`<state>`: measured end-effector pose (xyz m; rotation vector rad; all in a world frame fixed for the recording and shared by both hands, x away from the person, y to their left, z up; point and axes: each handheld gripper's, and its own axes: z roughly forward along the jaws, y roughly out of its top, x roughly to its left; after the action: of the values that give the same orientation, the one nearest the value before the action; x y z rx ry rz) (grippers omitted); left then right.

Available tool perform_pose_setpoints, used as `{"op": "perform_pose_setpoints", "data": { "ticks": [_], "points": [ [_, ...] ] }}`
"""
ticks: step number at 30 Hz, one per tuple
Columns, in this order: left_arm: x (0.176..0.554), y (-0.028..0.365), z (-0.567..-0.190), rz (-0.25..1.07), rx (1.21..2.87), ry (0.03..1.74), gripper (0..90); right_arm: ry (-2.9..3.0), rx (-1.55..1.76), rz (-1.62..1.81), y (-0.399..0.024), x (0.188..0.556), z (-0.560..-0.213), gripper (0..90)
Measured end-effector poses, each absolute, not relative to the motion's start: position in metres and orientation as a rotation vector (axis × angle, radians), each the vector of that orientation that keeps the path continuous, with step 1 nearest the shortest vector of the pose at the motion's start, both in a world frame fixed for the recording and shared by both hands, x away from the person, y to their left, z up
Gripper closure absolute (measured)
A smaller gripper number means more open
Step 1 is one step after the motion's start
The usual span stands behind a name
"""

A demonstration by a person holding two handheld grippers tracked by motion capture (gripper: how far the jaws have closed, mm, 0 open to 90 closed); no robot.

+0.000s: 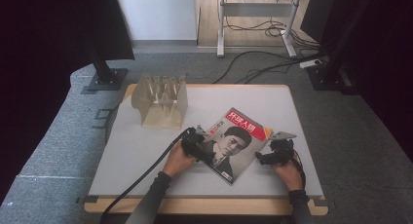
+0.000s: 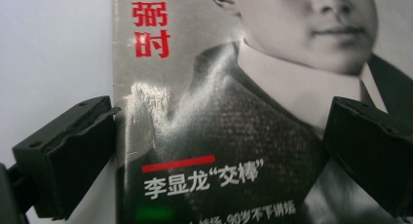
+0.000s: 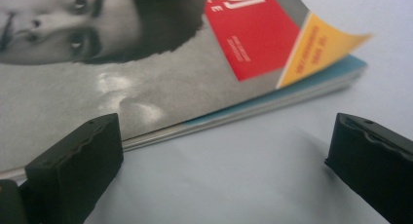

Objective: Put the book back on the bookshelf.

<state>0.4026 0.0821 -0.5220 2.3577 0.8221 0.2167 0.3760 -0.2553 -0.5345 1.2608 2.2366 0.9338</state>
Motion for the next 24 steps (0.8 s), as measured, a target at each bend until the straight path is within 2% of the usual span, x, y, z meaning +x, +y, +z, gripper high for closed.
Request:
{"op": "perform_pose_setpoints", "data": {
  "ticks": [7,12,15,20,24],
  "points": [
    [0.370,0.086,-0.520,0.200,2.386,0.828,0.0,2.227,1.268,0.908,-0.255,0.391,-0.533,0.0],
    [0.355,0.092,-0.515,0.160,2.452,0.756,0.0,2.246,1.274,0.888,-0.253,0.405,-0.532,0.0],
    [0.358,0.108,-0.511,0.256,2.446,0.778,0.0,2.254,1.267,0.882,-0.253,0.407,-0.531,0.0],
    [0.378,0.148,-0.506,0.341,2.347,0.939,0.0,2.252,1.268,0.888,-0.253,0.407,-0.532,0.0],
    [0.388,0.155,-0.512,0.369,2.347,0.982,0.0,2.261,1.272,0.886,-0.253,0.408,-0.531,0.0]
  ]
}}
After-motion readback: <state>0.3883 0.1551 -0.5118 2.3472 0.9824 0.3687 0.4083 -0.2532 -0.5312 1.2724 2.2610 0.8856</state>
